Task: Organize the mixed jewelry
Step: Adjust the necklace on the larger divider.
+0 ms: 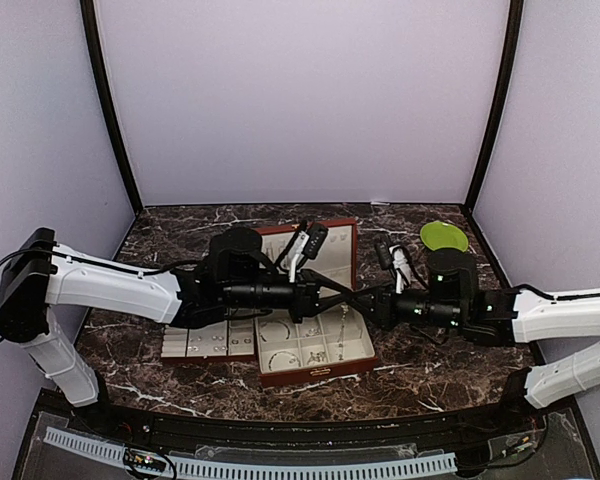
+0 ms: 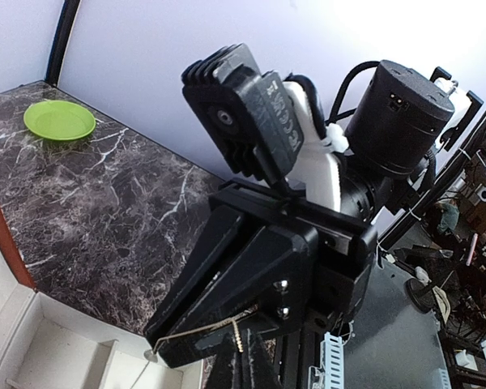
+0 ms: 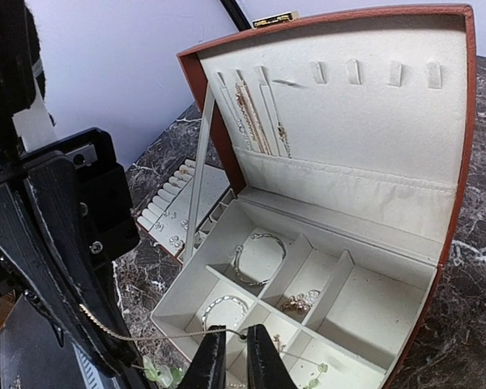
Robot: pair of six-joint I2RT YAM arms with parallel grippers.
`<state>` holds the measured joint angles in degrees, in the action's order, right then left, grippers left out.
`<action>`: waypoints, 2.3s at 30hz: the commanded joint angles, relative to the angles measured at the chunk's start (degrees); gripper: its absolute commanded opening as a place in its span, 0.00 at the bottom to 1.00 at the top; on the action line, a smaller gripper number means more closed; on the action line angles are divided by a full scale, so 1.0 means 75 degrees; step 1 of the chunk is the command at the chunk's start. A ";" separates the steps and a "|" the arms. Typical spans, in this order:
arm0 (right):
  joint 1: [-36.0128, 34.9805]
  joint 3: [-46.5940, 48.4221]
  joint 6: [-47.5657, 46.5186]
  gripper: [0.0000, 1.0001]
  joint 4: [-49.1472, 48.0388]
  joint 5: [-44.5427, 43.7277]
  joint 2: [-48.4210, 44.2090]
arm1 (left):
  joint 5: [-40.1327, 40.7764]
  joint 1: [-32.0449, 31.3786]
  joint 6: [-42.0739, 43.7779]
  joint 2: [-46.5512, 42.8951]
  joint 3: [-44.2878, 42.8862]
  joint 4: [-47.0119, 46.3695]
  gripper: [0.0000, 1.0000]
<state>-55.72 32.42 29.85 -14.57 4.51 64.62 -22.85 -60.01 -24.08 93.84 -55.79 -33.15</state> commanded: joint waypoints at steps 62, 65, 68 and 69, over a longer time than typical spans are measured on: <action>-0.0187 -0.0238 0.0107 0.42 -0.2936 0.0832 0.2182 | 0.0565 0.0196 -0.0118 -0.1528 -0.0590 0.2182 0.00; -0.0187 -0.0199 0.0130 0.40 -0.2956 0.0655 0.2294 | 0.0564 0.0204 -0.0118 -0.1565 -0.0591 0.2195 0.00; -0.0187 -0.0186 0.0199 0.37 -0.3074 0.0470 0.2405 | 0.0554 0.0208 -0.0118 -0.1622 -0.0586 0.2193 0.00; -0.0187 -0.0185 0.0214 0.36 -0.3142 0.0421 0.2443 | 0.0551 0.0208 -0.0124 -0.1649 -0.0569 0.2183 0.00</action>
<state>-56.66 29.50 31.00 -33.98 9.19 81.82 -18.81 -58.96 -24.69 84.77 -58.87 -16.47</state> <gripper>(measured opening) 0.372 0.016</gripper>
